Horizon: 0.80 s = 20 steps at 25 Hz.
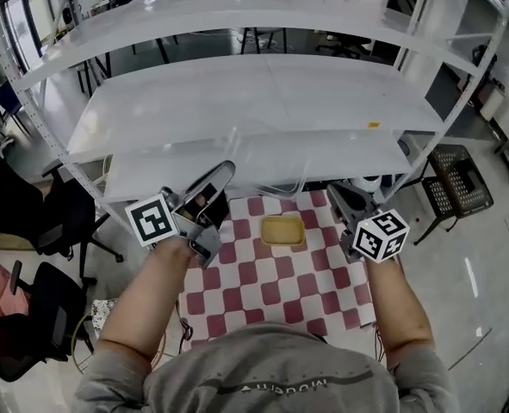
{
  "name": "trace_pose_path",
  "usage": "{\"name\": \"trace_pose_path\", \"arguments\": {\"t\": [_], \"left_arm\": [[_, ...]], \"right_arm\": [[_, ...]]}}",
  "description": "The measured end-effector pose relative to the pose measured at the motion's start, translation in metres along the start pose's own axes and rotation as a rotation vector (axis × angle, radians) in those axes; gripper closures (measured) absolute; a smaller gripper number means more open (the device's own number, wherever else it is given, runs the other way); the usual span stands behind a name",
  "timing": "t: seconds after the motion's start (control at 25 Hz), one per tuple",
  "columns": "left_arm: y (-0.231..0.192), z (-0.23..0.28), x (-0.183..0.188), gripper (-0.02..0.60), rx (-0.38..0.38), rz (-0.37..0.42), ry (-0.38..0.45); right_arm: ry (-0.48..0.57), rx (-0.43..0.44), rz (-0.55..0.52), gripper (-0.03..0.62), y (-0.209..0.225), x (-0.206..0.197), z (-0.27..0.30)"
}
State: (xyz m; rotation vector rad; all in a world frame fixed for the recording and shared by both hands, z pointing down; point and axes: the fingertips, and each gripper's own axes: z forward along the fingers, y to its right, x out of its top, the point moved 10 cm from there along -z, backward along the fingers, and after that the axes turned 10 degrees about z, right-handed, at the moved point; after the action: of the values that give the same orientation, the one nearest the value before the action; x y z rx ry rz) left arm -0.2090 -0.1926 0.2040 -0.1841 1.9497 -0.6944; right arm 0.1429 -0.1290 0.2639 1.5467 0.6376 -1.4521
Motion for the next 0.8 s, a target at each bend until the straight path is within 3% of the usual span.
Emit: {"name": "trace_pose_path", "arguments": {"t": [0.28,0.8], "left_arm": [[0.028,-0.003,-0.024,0.537,0.015,0.008,0.006],[0.087,0.018,-0.127,0.537,0.181,0.010,0.074]], "right_arm": [[0.001,0.043,-0.041,0.570,-0.003,-0.002,-0.026],[-0.067,0.193,-0.073,0.569,0.045,-0.020,-0.095]]}}
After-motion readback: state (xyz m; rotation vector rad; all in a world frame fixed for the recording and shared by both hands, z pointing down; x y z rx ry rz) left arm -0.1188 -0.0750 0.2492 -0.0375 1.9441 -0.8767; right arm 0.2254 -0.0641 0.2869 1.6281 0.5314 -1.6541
